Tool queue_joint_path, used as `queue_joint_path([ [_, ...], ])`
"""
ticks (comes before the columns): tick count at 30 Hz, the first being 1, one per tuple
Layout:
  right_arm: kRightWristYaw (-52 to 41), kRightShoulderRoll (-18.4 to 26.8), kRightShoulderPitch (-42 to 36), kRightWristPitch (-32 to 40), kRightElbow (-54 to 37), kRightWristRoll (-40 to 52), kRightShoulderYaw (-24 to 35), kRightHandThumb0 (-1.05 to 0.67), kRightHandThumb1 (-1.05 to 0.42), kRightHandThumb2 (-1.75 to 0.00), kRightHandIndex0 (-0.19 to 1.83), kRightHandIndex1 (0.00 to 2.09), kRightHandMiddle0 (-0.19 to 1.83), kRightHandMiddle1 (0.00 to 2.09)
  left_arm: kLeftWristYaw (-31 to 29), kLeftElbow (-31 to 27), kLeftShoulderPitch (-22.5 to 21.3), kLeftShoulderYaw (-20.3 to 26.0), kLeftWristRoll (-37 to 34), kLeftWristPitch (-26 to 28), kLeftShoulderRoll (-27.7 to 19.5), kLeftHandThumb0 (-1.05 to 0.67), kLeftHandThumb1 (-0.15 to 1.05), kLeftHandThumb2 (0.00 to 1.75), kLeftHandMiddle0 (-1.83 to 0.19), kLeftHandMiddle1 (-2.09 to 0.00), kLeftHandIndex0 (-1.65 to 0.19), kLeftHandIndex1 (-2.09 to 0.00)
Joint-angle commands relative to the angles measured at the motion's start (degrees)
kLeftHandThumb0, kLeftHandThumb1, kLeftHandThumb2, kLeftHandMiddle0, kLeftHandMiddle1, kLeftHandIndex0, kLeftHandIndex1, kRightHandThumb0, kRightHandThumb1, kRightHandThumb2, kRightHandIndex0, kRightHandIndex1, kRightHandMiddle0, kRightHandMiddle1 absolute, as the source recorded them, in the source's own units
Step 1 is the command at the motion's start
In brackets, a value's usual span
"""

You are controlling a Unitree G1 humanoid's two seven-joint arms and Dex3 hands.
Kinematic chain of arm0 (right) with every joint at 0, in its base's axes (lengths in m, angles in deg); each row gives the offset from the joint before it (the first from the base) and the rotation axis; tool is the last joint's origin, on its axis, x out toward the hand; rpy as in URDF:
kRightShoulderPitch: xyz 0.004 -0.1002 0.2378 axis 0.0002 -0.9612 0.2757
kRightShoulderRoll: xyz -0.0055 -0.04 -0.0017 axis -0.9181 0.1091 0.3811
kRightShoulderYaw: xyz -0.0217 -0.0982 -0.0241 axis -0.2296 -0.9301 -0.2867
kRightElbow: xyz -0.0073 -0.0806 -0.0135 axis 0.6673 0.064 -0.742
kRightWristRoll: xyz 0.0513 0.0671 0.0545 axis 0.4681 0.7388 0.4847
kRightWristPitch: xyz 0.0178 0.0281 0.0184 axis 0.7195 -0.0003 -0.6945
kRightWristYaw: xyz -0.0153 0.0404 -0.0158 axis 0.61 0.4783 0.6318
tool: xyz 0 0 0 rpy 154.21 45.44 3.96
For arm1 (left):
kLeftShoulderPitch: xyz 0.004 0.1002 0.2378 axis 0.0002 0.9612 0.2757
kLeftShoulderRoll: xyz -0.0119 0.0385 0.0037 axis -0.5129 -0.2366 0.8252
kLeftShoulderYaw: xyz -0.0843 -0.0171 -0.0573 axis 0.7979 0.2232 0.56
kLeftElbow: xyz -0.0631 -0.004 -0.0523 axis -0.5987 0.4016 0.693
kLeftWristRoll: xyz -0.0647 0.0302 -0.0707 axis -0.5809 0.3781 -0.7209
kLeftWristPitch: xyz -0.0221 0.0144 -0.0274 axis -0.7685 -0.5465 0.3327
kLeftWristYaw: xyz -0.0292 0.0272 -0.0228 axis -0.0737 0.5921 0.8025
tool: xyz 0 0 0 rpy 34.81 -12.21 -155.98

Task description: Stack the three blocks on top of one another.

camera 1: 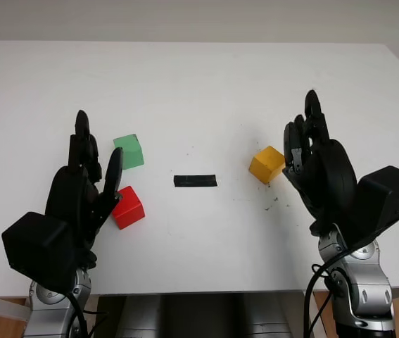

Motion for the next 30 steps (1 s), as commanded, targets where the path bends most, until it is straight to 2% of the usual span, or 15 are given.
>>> queue_joint_path([
  [1, 0.14, 0.5, 0.97, -0.7, 0.01, -0.11, 0.09, -0.63, -1.05, -0.62, -0.19, 0.0, -0.19, 0.0, 0.53, -0.96, 0.41, -0.12, 0.4, -1.03, 0.33, -0.71, 1.05, 0.49, 0.17, -0.06, 0.16, -0.06],
  [5, -0.15, 0.79, 1.45, -0.07, 0.26, -0.03, 0.03, -0.63, -1.05, -0.62, -0.19, 0.01, -0.19, 0.02, 0.6, -1.51, 1.01, 0.18, 0.57, -1.63, 0.09, -0.72, 1.05, 0.46, 0.16, -0.06, 0.15, -0.06],
  [10, -0.36, 0.72, 1.54, -0.23, 0.55, 0.0, -0.2, -0.6, -1.05, -0.63, -0.19, 0.0, -0.19, 0.02, 0.24, -3.78, 1.8, 0.34, 4.61, -0.39, -2.41, -0.66, 1.05, 0.43, 0.09, -0.08, 0.08, -0.09],
  [15, -0.76, 1.04, 1.68, -0.45, 0.62, -0.07, -0.43, -0.62, -1.05, -0.64, -0.19, 0.0, -0.19, 0.0, 1.42, -8.65, 3.49, -1.68, 20.93, 7.45, -6.42, -0.68, 1.05, 0.29, -0.24, -0.09, -0.24, -0.17],
  [18, -0.78, 1.18, 1.63, 0.05, 0.14, -0.21, -0.46, -0.62, -1.05, -0.64, -0.19, 0.0, -0.19, 0.01, -0.85, -11.86, 6.31, -4.05, 30.38, 10.08, -8.79, -0.69, 1.05, 0.2, -0.29, -0.08, -0.32, -0.17],
  [21, -0.9, 1.21, 1.53, 0.12, -0.03, -0.06, -0.38, -0.61, -1.05, -0.65, -0.19, 0.0, -0.19, 0.0, -5.71, -15.13, 8.95, -6.65, 40.13, 13.03, -10.89, -0.74, 1.05, 0.14, -0.19, -0.03, -0.3, -0.14],
  [25, -0.97, 1.38, 1.65, 0.34, -0.2, -0.2, -0.61, -0.6, -1.05, -0.65, -0.19, 0.0, -0.19, 0.0, -12.05, -18.09, 11.22, -9.98, 51.43, 15.41, -10.44, -0.75, 1.03, 0.08, -0.09, -0.02, -0.29, -0.1],
  [30, -0.79, 1.19, 1.95, 0.54, -0.29, -0.14, -0.73, -0.6, -1.05, -0.66, -0.19, 0.0, -0.19, 0.0, -18.53, -18.48, 11.09, -11.85, 58.13, 16.29, -8.15, -0.73, 1.0, 0.05, -0.04, -0.03, -0.27, -0.08],
])
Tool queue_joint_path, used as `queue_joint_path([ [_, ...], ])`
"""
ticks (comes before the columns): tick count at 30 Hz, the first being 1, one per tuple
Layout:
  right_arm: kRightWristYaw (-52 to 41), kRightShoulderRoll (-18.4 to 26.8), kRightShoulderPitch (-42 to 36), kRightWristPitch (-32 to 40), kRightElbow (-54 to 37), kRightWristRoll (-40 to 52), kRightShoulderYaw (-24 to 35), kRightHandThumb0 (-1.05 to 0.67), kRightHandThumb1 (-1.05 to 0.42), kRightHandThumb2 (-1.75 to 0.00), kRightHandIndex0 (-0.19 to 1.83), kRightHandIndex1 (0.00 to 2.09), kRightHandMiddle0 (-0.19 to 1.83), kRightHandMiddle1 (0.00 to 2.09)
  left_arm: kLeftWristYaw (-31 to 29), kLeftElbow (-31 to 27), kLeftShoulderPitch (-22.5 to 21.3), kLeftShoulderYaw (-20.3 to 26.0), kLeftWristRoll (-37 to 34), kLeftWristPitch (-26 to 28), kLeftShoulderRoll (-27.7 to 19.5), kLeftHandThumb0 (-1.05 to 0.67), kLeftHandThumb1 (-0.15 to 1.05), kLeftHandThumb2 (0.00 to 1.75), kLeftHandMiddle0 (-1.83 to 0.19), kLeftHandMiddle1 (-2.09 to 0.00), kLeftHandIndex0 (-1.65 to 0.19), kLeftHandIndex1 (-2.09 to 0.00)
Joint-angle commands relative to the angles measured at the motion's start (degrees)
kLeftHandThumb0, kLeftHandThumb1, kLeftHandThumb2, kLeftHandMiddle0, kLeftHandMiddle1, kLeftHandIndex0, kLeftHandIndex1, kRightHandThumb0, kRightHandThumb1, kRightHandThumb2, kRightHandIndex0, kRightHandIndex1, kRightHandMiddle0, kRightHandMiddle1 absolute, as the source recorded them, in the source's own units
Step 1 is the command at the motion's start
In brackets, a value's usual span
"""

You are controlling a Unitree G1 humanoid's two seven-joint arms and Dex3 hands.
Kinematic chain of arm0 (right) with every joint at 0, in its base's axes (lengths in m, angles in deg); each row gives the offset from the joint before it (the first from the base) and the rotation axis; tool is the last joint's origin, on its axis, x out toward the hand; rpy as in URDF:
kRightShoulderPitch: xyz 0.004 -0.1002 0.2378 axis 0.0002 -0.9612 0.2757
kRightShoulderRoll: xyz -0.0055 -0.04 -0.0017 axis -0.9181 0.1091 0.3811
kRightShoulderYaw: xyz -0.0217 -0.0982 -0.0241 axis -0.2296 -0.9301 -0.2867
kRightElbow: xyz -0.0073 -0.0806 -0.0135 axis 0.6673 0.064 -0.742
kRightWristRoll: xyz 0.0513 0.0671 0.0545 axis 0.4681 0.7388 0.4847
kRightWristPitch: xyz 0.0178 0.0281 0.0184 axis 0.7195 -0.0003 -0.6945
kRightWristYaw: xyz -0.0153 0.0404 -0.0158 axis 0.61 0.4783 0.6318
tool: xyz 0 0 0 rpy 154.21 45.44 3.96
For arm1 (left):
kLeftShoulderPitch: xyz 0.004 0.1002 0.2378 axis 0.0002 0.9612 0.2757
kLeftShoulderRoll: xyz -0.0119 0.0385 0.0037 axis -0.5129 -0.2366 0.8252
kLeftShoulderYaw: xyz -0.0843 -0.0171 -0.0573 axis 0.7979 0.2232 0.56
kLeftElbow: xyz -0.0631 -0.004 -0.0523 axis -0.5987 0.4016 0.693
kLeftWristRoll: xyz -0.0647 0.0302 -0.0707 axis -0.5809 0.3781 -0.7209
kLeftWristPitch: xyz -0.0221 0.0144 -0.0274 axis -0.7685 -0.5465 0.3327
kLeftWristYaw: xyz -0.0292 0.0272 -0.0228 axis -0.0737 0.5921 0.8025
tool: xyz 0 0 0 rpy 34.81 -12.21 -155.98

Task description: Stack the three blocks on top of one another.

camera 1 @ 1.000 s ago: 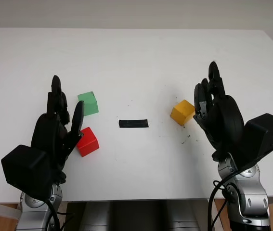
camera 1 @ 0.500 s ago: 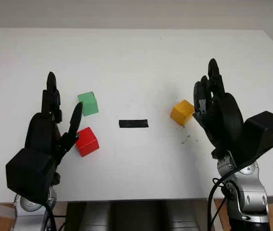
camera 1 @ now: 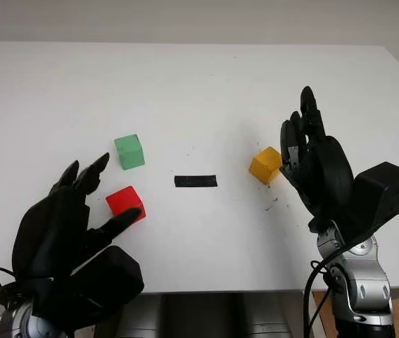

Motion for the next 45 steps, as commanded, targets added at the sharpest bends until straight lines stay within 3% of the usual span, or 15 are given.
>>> queue_joint_path([
  [1, -0.07, 0.63, 0.69, 0.28, -1.02, -0.04, -0.04, -0.6, -1.05, -0.66, -0.19, 0.0, -0.19, 0.0, -1.74, -1.49, -0.02, -0.56, 2.12, 0.1, 0.79, -0.73, 1.0, 0.05, -0.03, -0.03, -0.27, -0.07],
  [5, 0.02, 0.54, 0.52, 0.08, -1.2, 0.12, 0.22, -0.6, -1.05, -0.66, -0.19, 0.0, -0.19, 0.0, -5.41, -0.8, -0.43, -1.23, 5.73, -0.33, 1.94, -0.74, 0.99, 0.05, 0.01, -0.03, -0.23, -0.05],
  [14, 0.25, 0.43, 0.63, -0.04, -0.99, 0.41, 0.18, -0.62, -1.05, -0.64, -0.19, 0.0, -0.19, 0.01, -1.76, 6.14, -2.55, -1.97, 14.82, -3.03, 4.92, -0.7, 0.96, 0.05, 0.07, -0.04, -0.18, -0.04],
  [27, -0.33, 0.89, 0.6, 0.52, -1.15, 0.43, 0.32, -0.62, -1.05, -0.65, -0.19, 0.0, -0.19, 0.0, 1.83, 11.79, -5.27, -1.01, 17.11, -4.4, 6.83, -0.68, 1.0, 0.06, 0.03, -0.06, -0.33, -0.11],
  [35, 0.09, 0.83, 0.62, -0.33, -0.8, 0.1, 0.23, -0.61, -1.05, -0.65, -0.19, 0.0, -0.19, 0.01, 0.97, 11.96, -5.43, -0.89, 16.95, -4.55, 6.86, -0.67, 1.01, 0.06, -0.03, -0.07, -0.46, -0.21],
  [36, 0.4, 0.46, 0.66, -0.31, -0.82, 0.24, 0.35, -0.61, -1.05, -0.65, -0.19, 0.0, -0.19, 0.01, 0.94, 12.02, -5.39, -0.89, 17.14, -4.66, 6.71, -0.67, 1.01, 0.06, -0.04, -0.06, -0.46, -0.3],
  [38, 0.75, 0.12, 0.58, -0.33, -0.92, 0.5, 0.49, -0.6, -1.05, -0.63, -0.19, 0.0, -0.19, 0.03, 0.52, 12.1, -5.31, -1.05, 18.06, -4.85, 6.37, -0.66, 1.0, 0.05, -0.07, -0.06, -0.26, -0.8],
  [39, 0.84, 0.07, 0.53, -0.37, -0.95, 0.63, 0.53, -0.61, -1.05, -0.62, -0.19, 0.0, -0.19, 0.03, 0.19, 12.09, -5.29, -1.13, 18.56, -4.92, 6.31, -0.66, 1.01, 0.06, -0.08, -0.06, -0.22, -0.93],
  [45, 0.64, 0.51, 0.47, -0.12, -1.0, 0.52, 0.26, -0.61, -1.05, -0.63, -0.19, 0.0, -0.19, 0.01, -0.77, 11.8, -5.14, -1.32, 19.98, -5.46, 6.72, -0.52, 1.02, 0.06, -0.15, -0.06, -0.19, -1.21],
])
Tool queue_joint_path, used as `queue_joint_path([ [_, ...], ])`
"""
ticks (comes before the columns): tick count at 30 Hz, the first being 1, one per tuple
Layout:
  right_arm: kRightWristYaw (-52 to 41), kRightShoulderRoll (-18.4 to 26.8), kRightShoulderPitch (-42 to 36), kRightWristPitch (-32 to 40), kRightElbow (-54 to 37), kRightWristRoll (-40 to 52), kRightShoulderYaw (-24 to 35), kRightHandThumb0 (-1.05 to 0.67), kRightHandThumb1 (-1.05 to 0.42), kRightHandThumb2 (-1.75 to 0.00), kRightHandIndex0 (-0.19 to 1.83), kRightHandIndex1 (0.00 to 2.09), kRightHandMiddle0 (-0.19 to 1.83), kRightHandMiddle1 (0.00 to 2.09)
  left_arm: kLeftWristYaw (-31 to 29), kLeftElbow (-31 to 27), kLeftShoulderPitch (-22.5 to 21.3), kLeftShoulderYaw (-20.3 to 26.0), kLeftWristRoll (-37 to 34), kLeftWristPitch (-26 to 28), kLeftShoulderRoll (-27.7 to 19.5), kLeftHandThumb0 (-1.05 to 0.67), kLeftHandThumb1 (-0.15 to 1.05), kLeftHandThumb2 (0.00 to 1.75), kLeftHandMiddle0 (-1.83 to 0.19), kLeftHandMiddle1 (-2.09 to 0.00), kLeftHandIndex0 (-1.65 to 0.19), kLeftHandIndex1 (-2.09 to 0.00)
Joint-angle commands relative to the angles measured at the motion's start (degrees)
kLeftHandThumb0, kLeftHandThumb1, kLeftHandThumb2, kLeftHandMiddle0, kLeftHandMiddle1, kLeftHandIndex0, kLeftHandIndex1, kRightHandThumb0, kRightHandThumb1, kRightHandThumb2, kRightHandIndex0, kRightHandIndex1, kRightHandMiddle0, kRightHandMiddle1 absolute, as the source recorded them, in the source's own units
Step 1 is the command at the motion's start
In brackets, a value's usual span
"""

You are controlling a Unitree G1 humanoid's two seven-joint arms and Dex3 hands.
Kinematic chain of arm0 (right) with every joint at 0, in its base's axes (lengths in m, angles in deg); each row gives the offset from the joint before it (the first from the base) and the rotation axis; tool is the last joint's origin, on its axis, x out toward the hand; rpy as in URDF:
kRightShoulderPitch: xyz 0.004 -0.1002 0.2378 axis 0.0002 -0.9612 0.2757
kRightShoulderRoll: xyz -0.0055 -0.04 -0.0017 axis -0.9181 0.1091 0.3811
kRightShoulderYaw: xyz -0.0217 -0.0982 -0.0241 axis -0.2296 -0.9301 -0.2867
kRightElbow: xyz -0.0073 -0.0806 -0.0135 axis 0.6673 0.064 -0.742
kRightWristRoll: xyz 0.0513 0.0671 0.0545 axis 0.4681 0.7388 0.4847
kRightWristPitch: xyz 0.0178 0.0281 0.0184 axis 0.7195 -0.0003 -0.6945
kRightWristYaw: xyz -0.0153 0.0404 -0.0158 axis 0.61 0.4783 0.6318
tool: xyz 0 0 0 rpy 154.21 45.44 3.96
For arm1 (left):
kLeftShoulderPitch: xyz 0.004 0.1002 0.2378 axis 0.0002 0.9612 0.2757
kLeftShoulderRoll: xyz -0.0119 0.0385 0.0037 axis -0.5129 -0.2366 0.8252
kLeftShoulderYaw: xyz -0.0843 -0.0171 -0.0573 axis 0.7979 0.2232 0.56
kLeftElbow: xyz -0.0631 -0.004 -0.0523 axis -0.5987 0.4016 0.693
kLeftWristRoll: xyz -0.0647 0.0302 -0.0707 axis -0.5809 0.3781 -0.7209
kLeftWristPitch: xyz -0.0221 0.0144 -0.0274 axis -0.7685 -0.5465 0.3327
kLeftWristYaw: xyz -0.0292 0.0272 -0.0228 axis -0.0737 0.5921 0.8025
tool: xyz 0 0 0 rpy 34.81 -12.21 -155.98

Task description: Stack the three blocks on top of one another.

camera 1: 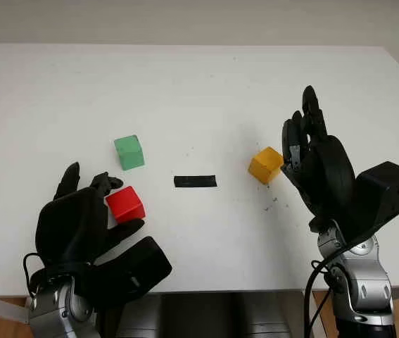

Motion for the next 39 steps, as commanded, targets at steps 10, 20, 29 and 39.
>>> queue_joint_path([
  [10, 0.3, -0.06, 0.21, -0.59, -0.71, -0.2, -0.25, -0.6, -1.05, -0.64, -0.19, 0.0, -0.19, 0.0, 2.67, -0.96, 1.21, 0.03, 1.32, -2.33, 0.35, -0.37, 1.05, 0.11, -0.23, -0.05, -0.13, -1.52],
  [20, 1.21, -0.58, -0.24, -1.61, -0.33, -2.05, -0.92, -0.66, -1.05, -0.56, -0.19, 0.02, -0.17, 0.05, -6.43, -5.58, -2.21, 1.76, 4.71, -7.59, -3.87, -0.39, 1.05, 0.11, -0.14, -0.04, -0.15, -1.4],
  [29, 0.97, -0.74, -0.4, -2.52, 0.09, -1.98, -1.02, -0.64, -1.05, -0.55, -0.19, 0.02, -0.19, 0.05, -10.49, -4.78, -13.46, 5.71, -1.19, -13.67, -9.54, -0.41, 1.05, 0.1, -0.09, -0.05, -0.21, -1.37],
  [39, 1.29, -1.06, -0.42, -2.01, -0.11, -1.69, -0.97, -0.64, -1.05, -0.53, -0.19, 0.03, -0.18, 0.05, -14.51, 1.74, -24.57, 7.93, -20.39, -14.62, -14.17, -0.44, 1.03, 0.05, -0.12, -0.06, -0.35, -1.24],
])
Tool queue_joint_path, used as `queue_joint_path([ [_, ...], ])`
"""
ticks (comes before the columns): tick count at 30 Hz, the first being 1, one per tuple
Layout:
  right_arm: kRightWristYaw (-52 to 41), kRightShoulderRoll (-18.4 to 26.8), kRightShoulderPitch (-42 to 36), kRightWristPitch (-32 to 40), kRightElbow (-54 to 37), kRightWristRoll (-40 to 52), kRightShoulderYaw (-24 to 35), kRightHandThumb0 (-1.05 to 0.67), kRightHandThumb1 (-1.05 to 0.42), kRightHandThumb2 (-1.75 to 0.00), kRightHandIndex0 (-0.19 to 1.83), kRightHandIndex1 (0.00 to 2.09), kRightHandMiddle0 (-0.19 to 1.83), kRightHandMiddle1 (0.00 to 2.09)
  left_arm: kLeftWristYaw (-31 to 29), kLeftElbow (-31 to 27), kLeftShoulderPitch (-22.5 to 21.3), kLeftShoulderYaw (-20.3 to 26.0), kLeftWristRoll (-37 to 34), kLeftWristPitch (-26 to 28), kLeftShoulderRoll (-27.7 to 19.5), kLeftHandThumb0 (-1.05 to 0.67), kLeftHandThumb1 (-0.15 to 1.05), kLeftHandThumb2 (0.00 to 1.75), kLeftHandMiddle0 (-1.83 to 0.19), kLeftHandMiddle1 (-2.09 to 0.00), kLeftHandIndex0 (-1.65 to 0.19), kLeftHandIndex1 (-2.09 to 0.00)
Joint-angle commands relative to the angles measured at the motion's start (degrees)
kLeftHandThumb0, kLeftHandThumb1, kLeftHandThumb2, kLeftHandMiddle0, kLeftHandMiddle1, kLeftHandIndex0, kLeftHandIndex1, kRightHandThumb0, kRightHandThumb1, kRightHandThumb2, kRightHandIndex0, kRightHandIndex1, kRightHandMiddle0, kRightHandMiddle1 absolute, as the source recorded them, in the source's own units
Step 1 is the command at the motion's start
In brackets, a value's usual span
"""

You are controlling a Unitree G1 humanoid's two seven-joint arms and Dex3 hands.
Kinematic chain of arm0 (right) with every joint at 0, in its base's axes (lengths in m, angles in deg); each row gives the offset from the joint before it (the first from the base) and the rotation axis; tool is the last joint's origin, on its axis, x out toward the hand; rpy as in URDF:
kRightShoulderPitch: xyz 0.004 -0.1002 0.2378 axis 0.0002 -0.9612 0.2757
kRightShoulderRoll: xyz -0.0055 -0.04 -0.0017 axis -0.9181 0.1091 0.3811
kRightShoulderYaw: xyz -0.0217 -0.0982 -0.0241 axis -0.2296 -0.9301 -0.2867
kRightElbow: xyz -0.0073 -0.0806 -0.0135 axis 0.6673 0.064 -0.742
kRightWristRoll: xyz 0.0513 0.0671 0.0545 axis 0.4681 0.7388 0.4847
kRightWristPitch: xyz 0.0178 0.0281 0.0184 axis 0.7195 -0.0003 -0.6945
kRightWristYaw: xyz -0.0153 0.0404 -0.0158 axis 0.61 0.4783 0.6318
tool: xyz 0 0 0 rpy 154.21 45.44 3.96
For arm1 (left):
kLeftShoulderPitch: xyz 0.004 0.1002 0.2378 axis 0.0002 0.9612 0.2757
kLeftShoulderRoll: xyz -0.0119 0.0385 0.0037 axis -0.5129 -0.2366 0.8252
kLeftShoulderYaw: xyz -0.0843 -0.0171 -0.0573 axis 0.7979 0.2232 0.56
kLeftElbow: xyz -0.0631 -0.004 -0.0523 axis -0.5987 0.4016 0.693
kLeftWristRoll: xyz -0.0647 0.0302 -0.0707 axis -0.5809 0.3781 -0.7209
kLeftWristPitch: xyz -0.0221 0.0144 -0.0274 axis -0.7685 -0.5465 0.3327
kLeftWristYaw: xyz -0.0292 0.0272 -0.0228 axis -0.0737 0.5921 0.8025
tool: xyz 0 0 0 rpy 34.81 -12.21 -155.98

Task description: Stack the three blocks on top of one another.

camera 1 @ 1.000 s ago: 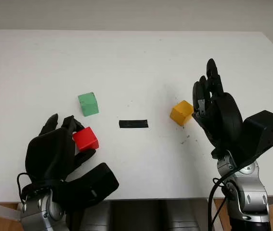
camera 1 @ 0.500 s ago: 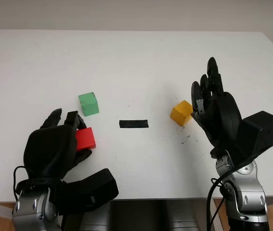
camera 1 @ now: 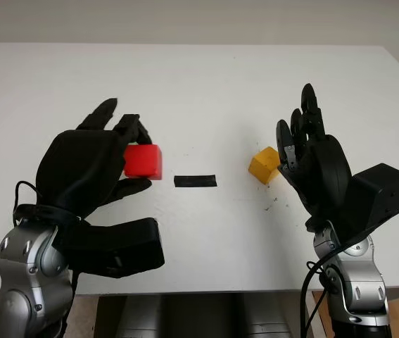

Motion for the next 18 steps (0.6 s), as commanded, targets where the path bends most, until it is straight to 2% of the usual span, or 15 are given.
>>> queue_joint_path([
  [1, 0.13, -0.16, -0.14, -0.2, -0.32, 0.25, 0.13, -0.63, -1.05, -0.53, -0.19, 0.03, -0.18, 0.05, -0.2, 1.45, -3.05, -0.07, -1.41, 0.47, -0.9, -0.45, 1.03, 0.05, -0.14, -0.07, -0.37, -1.24],
  [6, 0.37, -0.34, 0.09, 0.47, -0.35, 0.29, -0.02, -0.62, -1.05, -0.54, -0.19, 0.03, -0.19, 0.05, -1.38, 7.46, -9.13, -2.36, -5.62, 1.38, -2.16, -0.44, 1.02, 0.05, -0.15, -0.06, -0.38, -1.28],
  [10, 0.68, -0.41, 0.22, 0.97, -0.47, 0.04, -0.34, -0.62, -1.05, -0.54, -0.19, 0.02, -0.19, 0.05, -1.67, 12.57, -13.85, -4.61, -9.01, 3.2, -1.44, -0.43, 1.0, 0.05, -0.16, -0.06, -0.4, -1.33],
  [14, 1.13, -0.59, 0.18, 1.43, -0.87, -0.43, -0.59, -0.63, -1.05, -0.54, -0.19, 0.01, -0.19, 0.04, -2.14, 17.97, -18.78, -8.23, -9.98, 4.83, -1.56, -0.43, 0.99, 0.05, -0.17, -0.06, -0.41, -1.39],
  [18, 1.74, -0.76, 0.58, 2.06, -0.51, -0.78, -0.84, -0.63, -1.05, -0.53, -0.19, 0.02, -0.18, 0.05, -1.43, 23.43, -22.77, -12.14, -9.21, 5.68, -1.42, -0.39, 0.97, 0.05, -0.18, -0.05, -0.36, -1.6],
])
